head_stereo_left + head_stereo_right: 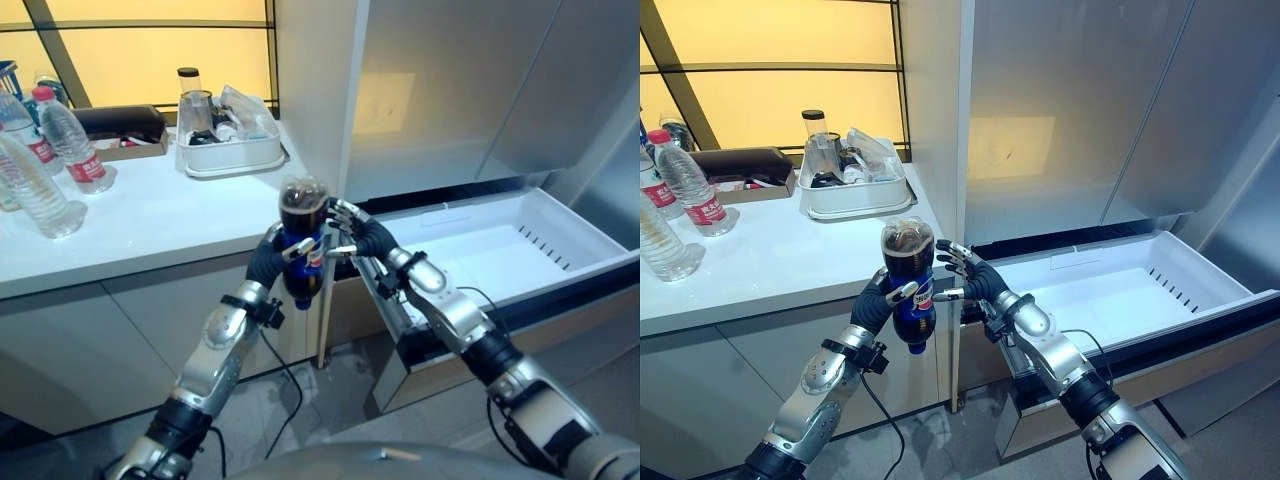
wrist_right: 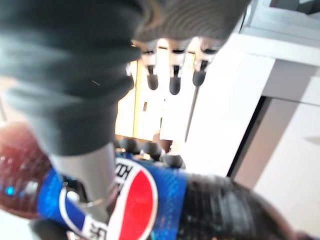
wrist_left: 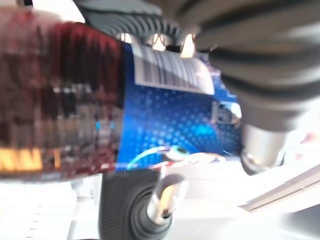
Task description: Take the drinks into the refrigerator
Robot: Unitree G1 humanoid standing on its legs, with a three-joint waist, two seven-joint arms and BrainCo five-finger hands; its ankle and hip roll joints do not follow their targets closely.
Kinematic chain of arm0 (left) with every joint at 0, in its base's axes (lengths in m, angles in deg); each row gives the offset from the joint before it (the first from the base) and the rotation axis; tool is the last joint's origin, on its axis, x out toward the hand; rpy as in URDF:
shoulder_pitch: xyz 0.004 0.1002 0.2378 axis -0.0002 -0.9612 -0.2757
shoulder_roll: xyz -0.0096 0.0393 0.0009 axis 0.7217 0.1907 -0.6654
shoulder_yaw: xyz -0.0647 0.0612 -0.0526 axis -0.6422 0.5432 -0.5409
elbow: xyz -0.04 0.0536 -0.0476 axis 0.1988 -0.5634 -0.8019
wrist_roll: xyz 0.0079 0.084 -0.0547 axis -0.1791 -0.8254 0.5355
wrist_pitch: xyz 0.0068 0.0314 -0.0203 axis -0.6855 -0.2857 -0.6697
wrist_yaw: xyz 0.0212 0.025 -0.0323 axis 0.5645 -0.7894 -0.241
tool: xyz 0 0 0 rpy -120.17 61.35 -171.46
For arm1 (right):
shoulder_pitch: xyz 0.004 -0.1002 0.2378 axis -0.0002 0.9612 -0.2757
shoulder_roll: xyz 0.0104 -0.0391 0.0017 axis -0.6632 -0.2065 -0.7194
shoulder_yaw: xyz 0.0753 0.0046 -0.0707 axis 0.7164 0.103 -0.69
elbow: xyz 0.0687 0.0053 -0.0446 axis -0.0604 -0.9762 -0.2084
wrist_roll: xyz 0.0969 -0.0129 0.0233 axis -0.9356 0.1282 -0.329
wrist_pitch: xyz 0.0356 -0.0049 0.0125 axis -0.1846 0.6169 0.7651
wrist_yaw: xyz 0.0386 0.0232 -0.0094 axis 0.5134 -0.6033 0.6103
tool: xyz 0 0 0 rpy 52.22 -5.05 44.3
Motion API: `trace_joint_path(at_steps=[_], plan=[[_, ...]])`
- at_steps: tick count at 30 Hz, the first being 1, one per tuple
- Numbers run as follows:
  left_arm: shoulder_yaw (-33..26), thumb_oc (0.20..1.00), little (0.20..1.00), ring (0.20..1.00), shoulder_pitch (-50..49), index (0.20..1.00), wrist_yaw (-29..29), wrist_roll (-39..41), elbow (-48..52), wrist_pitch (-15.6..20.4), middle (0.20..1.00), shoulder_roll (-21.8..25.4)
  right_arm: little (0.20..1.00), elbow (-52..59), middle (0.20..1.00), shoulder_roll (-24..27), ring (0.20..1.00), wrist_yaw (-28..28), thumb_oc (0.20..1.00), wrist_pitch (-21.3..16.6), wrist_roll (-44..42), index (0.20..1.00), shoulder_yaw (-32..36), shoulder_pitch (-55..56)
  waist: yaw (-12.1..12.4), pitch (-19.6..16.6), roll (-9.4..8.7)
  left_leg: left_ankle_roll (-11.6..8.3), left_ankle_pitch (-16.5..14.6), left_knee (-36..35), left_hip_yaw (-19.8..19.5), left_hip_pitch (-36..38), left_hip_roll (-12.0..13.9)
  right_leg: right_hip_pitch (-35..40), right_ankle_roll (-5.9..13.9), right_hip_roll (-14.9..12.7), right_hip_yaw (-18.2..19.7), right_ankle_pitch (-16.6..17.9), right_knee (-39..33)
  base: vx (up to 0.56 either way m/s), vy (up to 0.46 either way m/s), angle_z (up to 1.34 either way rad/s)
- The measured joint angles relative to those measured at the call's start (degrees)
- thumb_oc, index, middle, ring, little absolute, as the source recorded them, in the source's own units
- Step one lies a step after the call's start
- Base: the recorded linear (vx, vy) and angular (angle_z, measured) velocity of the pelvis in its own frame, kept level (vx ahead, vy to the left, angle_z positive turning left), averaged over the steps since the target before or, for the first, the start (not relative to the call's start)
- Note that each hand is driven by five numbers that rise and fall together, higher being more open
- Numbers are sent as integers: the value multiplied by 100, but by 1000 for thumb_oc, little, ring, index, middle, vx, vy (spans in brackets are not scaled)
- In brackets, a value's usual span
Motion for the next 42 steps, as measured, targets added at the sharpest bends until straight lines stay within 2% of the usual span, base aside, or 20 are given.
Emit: trace_joint_path(at_steps=[9, 16, 21, 30, 37, 42], plan=[[-98, 200, 200, 200, -1, 200, -33, -62, 53, 0, 200, 3, 1000, -23, 1000, 181, 1000, 75, 1000, 0, -36, 1000, 179, 83, 4, 145, 12, -1, 0, 1, -23, 1, 6, 16, 5, 2, -15, -7, 0, 0, 0, 0], [-121, 200, 200, 200, 7, 200, -35, -62, 59, 0, 200, -8, 1000, -447, 1000, 158, 1000, 36, 1000, 9, 490, 1000, 177, 106, -6, 156, 3, 13, -8, 1, -22, 6, 8, 18, 5, 2, -15, -10, 0, 0, 0, 0], [-49, 200, 200, 200, 47, 200, -49, -67, 72, 0, 200, -22, 1000, -631, 1000, -307, 1000, 76, 1000, 11, 590, 1000, -27, 79, -8, 155, 2, 11, -7, 2, -22, 11, 11, 22, 2, 6, -14, -11, 0, 0, 0, 0], [-107, 200, 200, 200, 63, 200, 153, -66, 90, 0, 200, 4, 1000, -910, 1000, -569, 1000, 59, 1000, 13, 551, 1000, -151, 12, 16, 151, -3, -14, 8, 2, -25, 15, 11, 29, 1, 3, -19, -12, -1, 0, 0, 0], [-143, 200, 200, 200, 78, 200, 231, -38, 90, 1, 200, 16, 1000, -1104, 1000, -490, 1000, 39, 1000, 29, 182, 1000, -455, -401, 24, 145, -8, -17, 11, 3, -25, 18, 11, 32, 0, 4, -19, -12, 0, 0, 0, 0], [-154, 200, 200, 200, 137, 200, 232, 136, 89, 0, 200, 7, 1000, -1105, 1000, -503, 1000, 36, 1000, 68, -291, 1000, -531, -477, 151, 126, -27, -19, 12, 3, -23, 24, 10, 34, 0, 4, -16, -12, 0, 0, 0, 0]])
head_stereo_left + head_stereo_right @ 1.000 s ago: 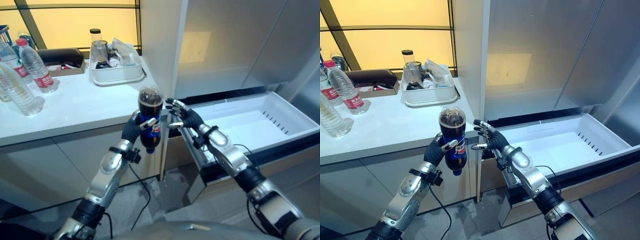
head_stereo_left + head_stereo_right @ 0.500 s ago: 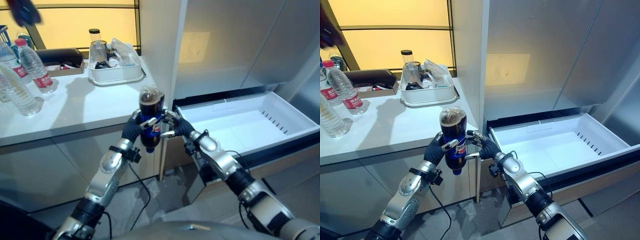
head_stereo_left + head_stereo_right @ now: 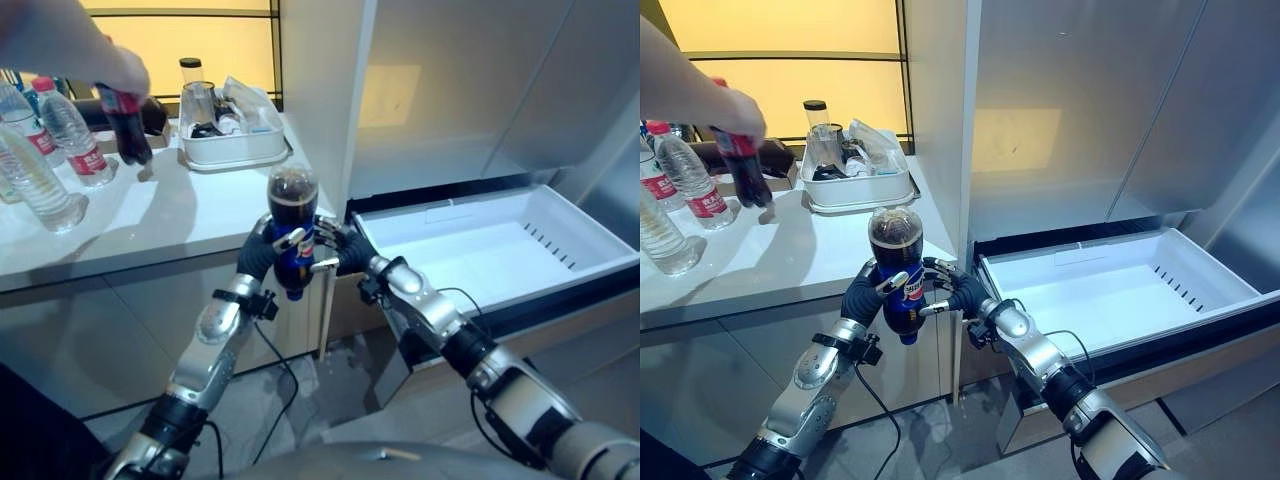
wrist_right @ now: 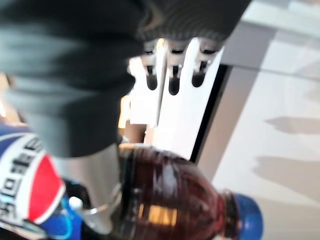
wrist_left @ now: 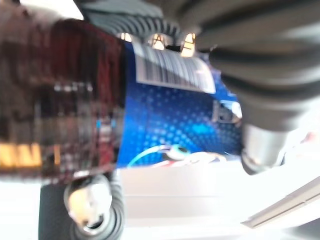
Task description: Take the drinks into the refrigerator
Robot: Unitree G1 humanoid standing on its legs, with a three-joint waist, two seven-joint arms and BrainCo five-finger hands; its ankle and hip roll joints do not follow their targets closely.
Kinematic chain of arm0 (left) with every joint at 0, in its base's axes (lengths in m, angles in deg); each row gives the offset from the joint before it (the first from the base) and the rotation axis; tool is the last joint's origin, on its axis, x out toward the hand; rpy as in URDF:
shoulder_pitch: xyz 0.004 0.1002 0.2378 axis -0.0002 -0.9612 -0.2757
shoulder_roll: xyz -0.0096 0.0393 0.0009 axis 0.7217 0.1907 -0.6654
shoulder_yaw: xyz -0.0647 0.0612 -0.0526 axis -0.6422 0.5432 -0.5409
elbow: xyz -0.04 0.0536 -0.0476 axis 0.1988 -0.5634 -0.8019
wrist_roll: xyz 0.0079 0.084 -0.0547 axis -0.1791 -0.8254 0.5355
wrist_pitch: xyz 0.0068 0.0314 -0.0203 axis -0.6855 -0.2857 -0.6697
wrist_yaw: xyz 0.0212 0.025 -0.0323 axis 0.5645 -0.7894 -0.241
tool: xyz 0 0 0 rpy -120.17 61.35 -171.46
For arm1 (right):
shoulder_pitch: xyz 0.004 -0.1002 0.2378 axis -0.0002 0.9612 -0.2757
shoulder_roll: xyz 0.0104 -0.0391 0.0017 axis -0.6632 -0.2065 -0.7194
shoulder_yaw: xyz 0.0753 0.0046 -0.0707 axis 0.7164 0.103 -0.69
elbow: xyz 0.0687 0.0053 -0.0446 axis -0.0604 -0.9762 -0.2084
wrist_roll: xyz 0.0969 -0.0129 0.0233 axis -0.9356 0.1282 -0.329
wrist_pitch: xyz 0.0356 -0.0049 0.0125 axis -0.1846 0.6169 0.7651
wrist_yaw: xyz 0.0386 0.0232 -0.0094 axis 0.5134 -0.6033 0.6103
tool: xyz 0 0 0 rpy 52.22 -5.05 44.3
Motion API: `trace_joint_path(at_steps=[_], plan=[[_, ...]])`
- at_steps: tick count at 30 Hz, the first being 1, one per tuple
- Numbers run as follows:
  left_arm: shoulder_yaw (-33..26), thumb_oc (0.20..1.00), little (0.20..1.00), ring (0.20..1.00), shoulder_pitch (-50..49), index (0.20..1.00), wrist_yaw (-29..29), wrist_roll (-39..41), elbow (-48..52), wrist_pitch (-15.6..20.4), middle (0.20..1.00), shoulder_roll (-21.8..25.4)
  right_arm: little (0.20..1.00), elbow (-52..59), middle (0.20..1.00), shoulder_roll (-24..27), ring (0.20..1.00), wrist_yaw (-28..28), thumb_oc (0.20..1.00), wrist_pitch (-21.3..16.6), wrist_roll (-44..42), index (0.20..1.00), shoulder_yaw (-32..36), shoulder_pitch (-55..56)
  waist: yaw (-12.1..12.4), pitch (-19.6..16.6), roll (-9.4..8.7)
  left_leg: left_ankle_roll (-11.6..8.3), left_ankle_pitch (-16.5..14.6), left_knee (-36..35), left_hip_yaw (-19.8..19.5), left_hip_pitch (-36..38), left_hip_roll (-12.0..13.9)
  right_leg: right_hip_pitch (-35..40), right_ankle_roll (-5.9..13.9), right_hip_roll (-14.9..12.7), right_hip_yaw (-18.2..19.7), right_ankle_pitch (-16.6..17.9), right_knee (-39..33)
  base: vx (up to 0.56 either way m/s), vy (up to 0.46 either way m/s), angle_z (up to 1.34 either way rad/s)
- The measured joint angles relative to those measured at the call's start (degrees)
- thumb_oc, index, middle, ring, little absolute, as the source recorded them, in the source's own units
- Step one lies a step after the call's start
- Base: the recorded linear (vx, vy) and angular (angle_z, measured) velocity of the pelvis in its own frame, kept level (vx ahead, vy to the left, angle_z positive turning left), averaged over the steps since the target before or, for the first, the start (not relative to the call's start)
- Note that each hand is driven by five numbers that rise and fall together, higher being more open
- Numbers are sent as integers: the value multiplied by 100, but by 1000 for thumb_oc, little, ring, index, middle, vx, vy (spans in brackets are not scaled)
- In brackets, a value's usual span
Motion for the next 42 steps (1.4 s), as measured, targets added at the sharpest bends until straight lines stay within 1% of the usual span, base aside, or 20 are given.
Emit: trace_joint_path(at_steps=[2, 4, 9, 14, 17, 19, 24, 29, 33, 36, 39, 42], plan=[[-2, 200, 200, 200, 16, 200, 14, 66, 0, 0, 200, -6, 1000, -3, 1000, -29, 1000, -26, 1000, -1, -112, 1000, -6, 0, 19, -10, -15, 0, 1, 0, -2, -2, -1, 0, -1, -1, -1, 0, 0, 0, 0, 0], [-19, 200, 200, 200, 30, 200, 121, 215, 0, 2, 200, 0, 1000, -137, 1000, -196, 1000, -103, 1000, -4, -321, 1000, -5, -4, 18, -39, -52, -5, 3, 0, -2, -3, -1, -1, -2, -2, -1, -1, 0, 0, 0, 0], [-47, 200, 200, 200, 62, 200, 240, 273, -2, 1, 200, 40, 1000, -422, 1000, -366, 1000, -178, 1000, -28, -485, 1000, -110, -87, 13, -92, -115, -15, 9, 1, -1, -6, -3, -6, -2, -4, 0, -1, 0, 0, 0, 0], [-123, 200, 200, 200, 80, 200, 366, 291, -6, 1, 200, 161, 1000, -698, 1000, -462, 1000, -223, 1000, -29, -475, 1000, -256, -442, 20, -112, -135, -20, 13, 1, -1, -5, -2, -6, -5, -3, 2, 1, 1, 0, 0, 0], [-123, 200, 200, 200, 97, 200, 378, 391, -6, 1, 200, 204, 1000, -705, 1000, -503, 1000, -265, 1000, -30, -478, 1000, -264, -447, 58, -132, -164, -21, 13, 1, -3, -8, -8, -7, -5, -7, 1, 1, 1, 0, 0, 0], [-123, 200, 200, 200, 97, 200, 385, 391, -8, 1, 200, 204, 1000, -713, 1000, -506, 1000, -274, 1000, -30, -479, 1000, -264, -447, 132, -141, -177, -21, 13, 1, -2, -6, -9, -8, -5, -8, 2, 1, 1, 0, 0, 0], [-123, 200, 200, 200, 97, 200, 458, 388, -57, 1, 200, 219, 1000, -907, 1000, -642, 1000, -311, 1000, -42, -480, 1000, -263, -448, 148, -191, -208, -27, 17, 1, -16, -17, -10, -8, -5, -12, -11, 1, 2, 0, 0, 0], [-123, 200, 200, 200, 96, 200, 461, 382, -59, 1, 200, 259, 1000, -913, 1000, -646, 1000, -307, 1000, -40, -479, 1000, -284, -448, 146, -209, -227, -28, 17, 1, -26, -21, -12, -8, -5, -16, -18, 1, 2, 0, 0, 0], [-113, 200, 200, 200, 92, 200, 440, 376, -58, 1, 200, 299, 1000, -880, 1000, -598, 1000, -258, 1000, -16, -479, 1000, -291, -463, 147, -208, -224, -28, 18, 1, -47, -31, -11, -6, -5, -17, -37, 0, 2, 0, 0, 0], [-89, 200, 200, 200, 89, 200, 347, 373, -57, 1, 200, 304, 1000, -753, 1000, -460, 1000, -123, 1000, 47, -481, 1000, -353, -480, 151, -204, -218, -28, 18, 1, -64, -38, -11, -2, -4, -21, -51, -3, 2, -5, 5, 1], [-88, 200, 200, 200, 85, 200, 191, 369, -50, 1, 200, 326, 1000, -393, 1000, -224, 1000, 24, 1000, 171, -493, 1000, -420, -474, 150, -195, -206, -27, 17, 0, -69, -45, -11, -4, -3, -22, -56, -5, 1, 0, 0, 0], [-19, 200, 200, 200, 61, 200, -62, 241, -8, 1, 200, 263, 1000, 101, 1000, 45, 1000, 284, 1000, 179, -540, 1000, -421, -471, 135, -158, -153, -26, 16, -1, -73, -48, -10, -3, -2, -21, -62, -7, 1, 0, 0, 0]])
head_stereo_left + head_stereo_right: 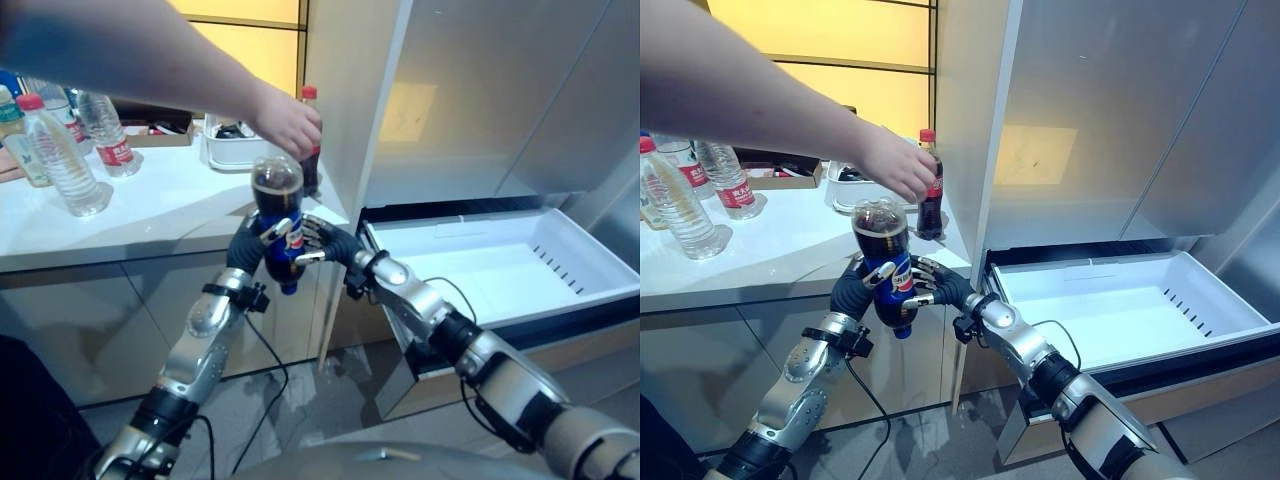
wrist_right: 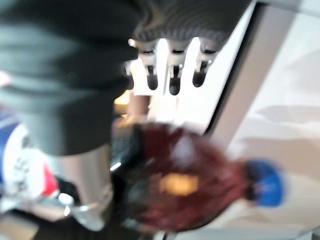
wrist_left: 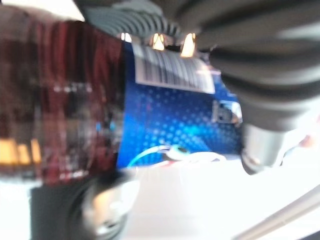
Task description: Take the drinks into the refrigerator
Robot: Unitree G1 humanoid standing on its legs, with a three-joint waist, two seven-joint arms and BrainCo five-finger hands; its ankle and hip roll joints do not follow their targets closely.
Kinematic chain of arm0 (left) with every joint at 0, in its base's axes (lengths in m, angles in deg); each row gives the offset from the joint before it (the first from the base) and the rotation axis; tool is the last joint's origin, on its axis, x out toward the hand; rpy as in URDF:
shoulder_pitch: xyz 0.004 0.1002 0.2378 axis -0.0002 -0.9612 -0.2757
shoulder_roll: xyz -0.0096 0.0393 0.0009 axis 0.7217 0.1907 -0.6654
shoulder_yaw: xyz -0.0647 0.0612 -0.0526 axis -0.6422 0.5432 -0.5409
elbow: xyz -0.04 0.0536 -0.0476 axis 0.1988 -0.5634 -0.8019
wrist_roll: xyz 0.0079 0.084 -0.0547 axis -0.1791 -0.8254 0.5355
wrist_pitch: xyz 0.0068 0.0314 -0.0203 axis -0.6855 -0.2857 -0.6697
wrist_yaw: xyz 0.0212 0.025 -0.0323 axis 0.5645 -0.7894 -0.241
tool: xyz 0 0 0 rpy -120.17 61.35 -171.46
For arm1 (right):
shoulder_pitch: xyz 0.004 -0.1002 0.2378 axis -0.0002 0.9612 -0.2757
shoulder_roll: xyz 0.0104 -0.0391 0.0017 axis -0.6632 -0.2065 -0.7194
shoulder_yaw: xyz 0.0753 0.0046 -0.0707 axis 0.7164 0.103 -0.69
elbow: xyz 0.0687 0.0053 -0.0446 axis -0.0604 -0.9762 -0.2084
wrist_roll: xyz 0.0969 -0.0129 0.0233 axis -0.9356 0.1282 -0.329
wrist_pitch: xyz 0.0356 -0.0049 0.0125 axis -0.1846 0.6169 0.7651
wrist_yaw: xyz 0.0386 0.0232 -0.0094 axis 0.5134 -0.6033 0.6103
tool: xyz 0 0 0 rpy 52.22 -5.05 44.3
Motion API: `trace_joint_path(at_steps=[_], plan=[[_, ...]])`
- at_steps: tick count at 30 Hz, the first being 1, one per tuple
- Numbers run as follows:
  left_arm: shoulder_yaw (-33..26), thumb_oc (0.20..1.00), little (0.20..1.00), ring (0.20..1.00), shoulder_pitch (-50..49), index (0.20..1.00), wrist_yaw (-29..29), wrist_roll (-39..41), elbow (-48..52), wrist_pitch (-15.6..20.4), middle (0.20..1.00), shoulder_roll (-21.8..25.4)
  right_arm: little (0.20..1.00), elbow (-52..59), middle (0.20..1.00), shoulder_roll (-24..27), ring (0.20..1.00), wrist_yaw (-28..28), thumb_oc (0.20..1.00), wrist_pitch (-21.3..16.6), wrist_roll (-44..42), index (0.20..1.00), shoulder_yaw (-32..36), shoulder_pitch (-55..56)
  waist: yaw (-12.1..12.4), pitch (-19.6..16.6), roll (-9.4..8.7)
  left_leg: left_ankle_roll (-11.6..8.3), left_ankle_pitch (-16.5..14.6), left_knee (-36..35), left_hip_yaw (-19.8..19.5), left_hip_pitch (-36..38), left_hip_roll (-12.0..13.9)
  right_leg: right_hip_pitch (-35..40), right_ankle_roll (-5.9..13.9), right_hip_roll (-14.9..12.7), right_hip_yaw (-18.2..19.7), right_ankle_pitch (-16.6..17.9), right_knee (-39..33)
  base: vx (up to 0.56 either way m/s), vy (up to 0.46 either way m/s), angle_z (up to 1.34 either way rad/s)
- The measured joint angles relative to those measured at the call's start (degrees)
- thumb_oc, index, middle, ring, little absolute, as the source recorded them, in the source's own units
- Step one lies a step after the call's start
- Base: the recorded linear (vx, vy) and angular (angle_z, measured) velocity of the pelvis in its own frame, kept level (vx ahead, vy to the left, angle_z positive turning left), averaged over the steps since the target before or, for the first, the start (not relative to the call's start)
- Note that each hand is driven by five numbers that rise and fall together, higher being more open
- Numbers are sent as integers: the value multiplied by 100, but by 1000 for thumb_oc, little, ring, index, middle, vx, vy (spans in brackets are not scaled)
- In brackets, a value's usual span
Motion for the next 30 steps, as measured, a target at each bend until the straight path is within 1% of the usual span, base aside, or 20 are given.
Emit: trace_joint_path(at_steps=[1, 3, 5, 7, 10, 12, 16, 18, 20, 23, 30], plan=[[-1, 200, 200, 200, -11, 200, -37, -64, 11, 0, 200, 0, 1000, 56, 1000, 35, 1000, 23, 1000, 2, -10, 1000, 20, 2, -3, 1, 1, 1, -1, 0, 1, 1, 0, 0, 0, 0, 0, 0, 0, 0, 0, 0], [-1, 200, 200, 200, -98, 200, -138, -177, 147, 0, 200, -49, 1000, 358, 1000, 270, 1000, 141, 1000, 2, -61, 1000, 36, 15, -1, 22, 31, 2, -1, -1, 0, -1, 2, 1, 1, 0, -1, -1, 0, 0, 0, 0], [-4, 200, 200, 200, -100, 200, -163, -259, 176, 0, 200, -56, 1000, 439, 1000, 363, 1000, 198, 1000, 3, -64, 1000, 84, 28, -5, 40, 58, 2, -1, -1, -1, 1, 2, 3, 1, 2, -2, -1, 0, 0, 0, 0], [-15, 200, 200, 200, -108, 200, -230, -319, 174, 1, 200, -31, 1000, 676, 1000, 720, 1000, 307, 1000, 5, -64, 1000, 266, 77, -3, 67, 96, 4, -2, -2, -11, 0, 4, 10, 2, 2, -12, -1, 0, 0, 0, 0], [-56, 200, 200, 200, -108, 200, -278, -315, 175, 1, 200, -60, 1000, 912, 1000, 1166, 1000, 482, 1000, 35, -65, 1000, 412, 100, -23, 73, 104, 5, -4, -2, -20, -3, 10, 15, 5, 5, -23, -11, -1, 0, 0, 0], [-55, 200, 200, 200, -109, 200, -325, -314, 175, 1, 200, -71, 1000, 1090, 1000, 1327, 1000, 607, 1000, 42, -67, 1000, 449, 125, -19, 77, 110, 4, -3, -2, -20, -2, 11, 15, 6, 7, -25, -12, -1, 0, 0, 0], [-45, 200, 200, 200, -108, 200, -464, -311, 175, 1, 200, -159, 1000, 1099, 1000, 1236, 1000, 769, 1000, 47, -190, 1000, 503, 233, -37, 77, 110, 5, -4, -2, -19, 7, 14, 25, 5, 10, -24, -13, -1, 0, 0, 0], [-36, 200, 200, 200, -108, 200, -507, -311, 175, 1, 200, -218, 1000, 1079, 1000, 1076, 1000, 793, 1000, 51, -192, 1000, 497, 258, -38, 77, 110, 30, -19, -2, -19, 19, 15, 37, 3, 11, -25, -14, -1, 0, 0, 0], [-20, 200, 200, 200, -102, 200, -505, -310, 176, 1, 200, -287, 1000, 970, 1000, 829, 1000, 784, 1000, 48, -191, 1000, 490, 257, -67, 76, 107, 33, -20, -2, -20, 18, 15, 42, 3, 10, -24, -15, -1, 0, 0, 0], [16, 200, 200, 200, -93, 200, -456, -309, 176, 1, 200, -280, 1000, 513, 1000, 407, 1000, 715, 1000, 57, -136, 1000, 420, 251, -120, 70, 98, 33, -20, -1, -28, 21, 16, 46, 1, 10, -30, -16, -1, 0, 0, 0], [57, 200, 200, 200, -67, 200, -299, -305, 175, 0, 200, -174, 1000, 358, 1000, 195, 1000, 573, 1000, 32, -45, 1000, 434, 254, -131, 73, 100, 5, -4, -1, -27, 20, 17, 44, 2, 10, -32, -18, -1, 0, 0, 0]])
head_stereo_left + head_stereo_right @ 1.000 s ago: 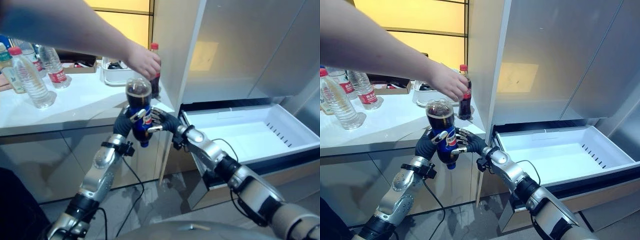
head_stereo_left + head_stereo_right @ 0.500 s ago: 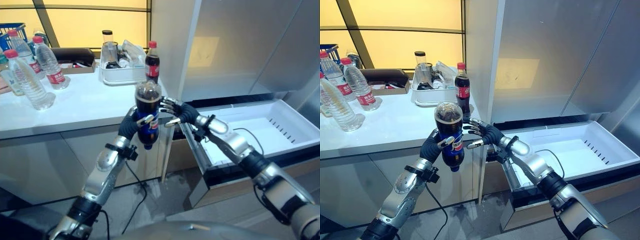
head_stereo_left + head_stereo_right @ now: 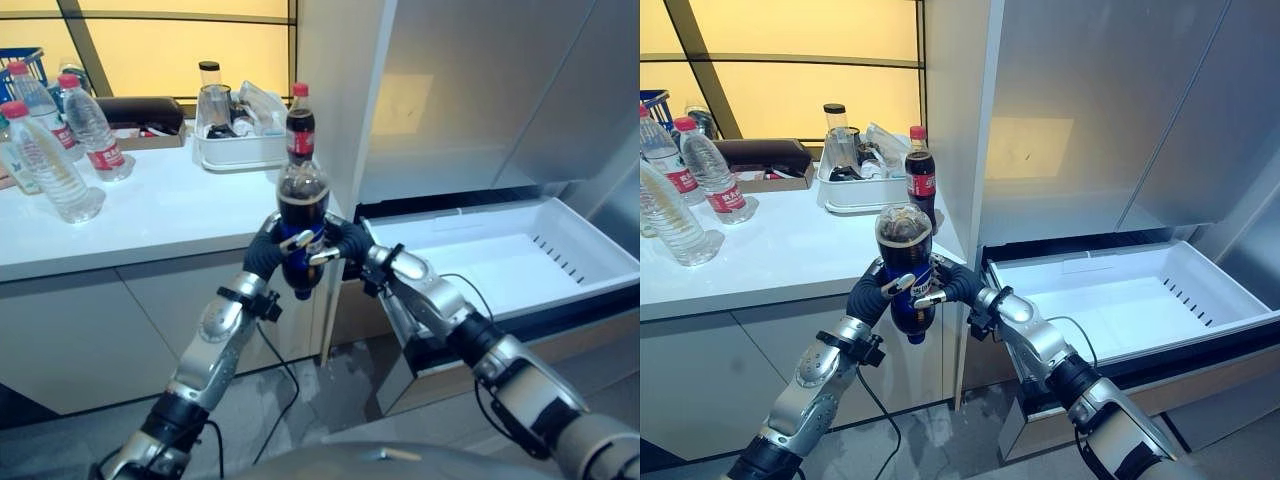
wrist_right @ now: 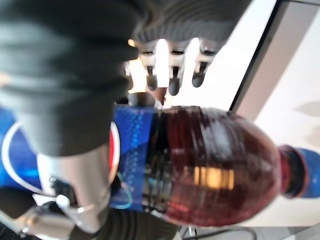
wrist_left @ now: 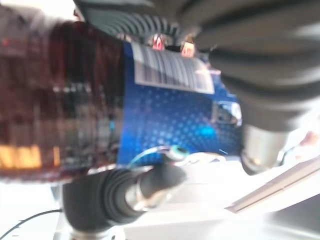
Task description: Take the drinks into the refrigerator
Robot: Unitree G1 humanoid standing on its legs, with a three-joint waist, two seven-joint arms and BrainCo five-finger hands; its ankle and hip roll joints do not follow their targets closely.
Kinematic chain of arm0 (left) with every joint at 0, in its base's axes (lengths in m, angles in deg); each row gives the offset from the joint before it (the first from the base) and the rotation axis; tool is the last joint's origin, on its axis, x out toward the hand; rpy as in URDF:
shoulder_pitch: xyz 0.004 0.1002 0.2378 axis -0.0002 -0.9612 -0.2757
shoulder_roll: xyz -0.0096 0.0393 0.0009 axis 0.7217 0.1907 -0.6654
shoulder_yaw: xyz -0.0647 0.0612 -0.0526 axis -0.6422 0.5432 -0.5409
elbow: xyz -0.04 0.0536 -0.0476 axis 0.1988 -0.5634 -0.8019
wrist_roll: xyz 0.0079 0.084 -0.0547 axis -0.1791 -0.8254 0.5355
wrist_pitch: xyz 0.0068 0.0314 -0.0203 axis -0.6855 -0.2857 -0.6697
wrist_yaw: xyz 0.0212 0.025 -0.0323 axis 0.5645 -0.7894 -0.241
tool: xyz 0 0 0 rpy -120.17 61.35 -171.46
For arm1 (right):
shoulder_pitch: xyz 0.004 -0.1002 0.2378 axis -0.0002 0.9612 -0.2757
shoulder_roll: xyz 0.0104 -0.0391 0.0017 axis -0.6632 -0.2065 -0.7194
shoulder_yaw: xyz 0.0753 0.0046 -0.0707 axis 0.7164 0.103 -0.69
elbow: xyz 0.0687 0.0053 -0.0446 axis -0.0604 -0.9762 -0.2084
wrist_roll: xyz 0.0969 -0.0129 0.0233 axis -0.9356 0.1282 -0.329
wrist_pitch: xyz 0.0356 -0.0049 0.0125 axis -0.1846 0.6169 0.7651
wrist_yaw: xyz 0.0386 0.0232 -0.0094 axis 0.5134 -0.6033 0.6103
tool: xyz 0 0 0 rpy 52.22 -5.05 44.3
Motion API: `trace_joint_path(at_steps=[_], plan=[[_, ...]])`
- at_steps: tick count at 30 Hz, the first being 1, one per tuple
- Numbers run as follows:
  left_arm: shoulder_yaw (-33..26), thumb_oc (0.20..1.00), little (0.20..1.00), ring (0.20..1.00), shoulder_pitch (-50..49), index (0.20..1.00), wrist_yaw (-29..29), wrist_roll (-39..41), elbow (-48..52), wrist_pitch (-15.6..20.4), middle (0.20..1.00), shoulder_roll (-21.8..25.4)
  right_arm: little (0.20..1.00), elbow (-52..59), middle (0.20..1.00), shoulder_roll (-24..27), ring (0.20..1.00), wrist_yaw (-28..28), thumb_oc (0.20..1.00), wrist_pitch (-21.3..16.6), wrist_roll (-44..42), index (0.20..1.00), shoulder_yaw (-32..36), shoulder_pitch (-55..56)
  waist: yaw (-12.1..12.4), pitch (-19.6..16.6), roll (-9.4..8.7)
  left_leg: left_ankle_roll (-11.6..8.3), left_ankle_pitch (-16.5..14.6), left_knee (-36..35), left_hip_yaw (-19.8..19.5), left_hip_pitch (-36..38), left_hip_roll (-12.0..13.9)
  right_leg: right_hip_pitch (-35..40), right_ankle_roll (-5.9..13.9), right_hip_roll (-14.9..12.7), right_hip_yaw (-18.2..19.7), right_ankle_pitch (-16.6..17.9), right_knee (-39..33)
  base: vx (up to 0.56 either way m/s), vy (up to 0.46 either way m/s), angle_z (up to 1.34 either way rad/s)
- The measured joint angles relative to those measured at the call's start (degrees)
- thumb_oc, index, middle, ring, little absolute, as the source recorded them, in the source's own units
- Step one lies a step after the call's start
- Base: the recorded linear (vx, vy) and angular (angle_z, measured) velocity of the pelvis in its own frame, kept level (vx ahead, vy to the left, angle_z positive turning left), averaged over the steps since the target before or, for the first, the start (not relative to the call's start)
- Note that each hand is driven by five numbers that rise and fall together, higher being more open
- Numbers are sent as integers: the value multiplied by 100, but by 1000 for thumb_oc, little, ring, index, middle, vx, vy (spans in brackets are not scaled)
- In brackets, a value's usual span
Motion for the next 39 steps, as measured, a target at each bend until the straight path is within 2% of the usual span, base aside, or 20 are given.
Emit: trace_joint_path(at_steps=[12, 23, 34, 39], plan=[[-14, 200, 200, 200, -14, 200, 44, 8, -1, -1, 200, -18, 1000, 64, 1000, -14, 1000, -141, 1000, -7, 11, 1000, 7, 1, 4, 0, 1, -1, 1, 1, -3, 5, 2, 8, -2, 2, -3, -1, 0, 0, 0, 0], [-135, 200, 200, 200, -4, 200, 396, 46, -22, -62, 200, -95, 1000, -557, 1000, -591, 1000, -469, 1000, -186, 341, 1000, -17, -11, -1, -6, -5, -3, 3, 2, 0, 11, 1, 7, -2, 3, 1, 0, 0, 0, 0, 0], [-153, 200, 200, 200, -8, 200, 419, 45, -23, -70, 200, -50, 1000, -630, 1000, -614, 1000, -480, 1000, -201, 562, 1000, -171, -13, 10, -15, -15, -3, 3, 2, -3, 10, 0, 10, -2, 0, -2, 0, 1, 0, 0, 0], [-132, 200, 200, 200, 1, 200, 442, 53, -23, -69, 200, -139, 1000, -670, 1000, -799, 1000, -481, 1000, -202, 552, 1000, -284, -13, 19, -20, -13, -4, 3, 2, -6, 10, 1, 10, -5, -2, -4, -2, 1, 0, 0, 0]])
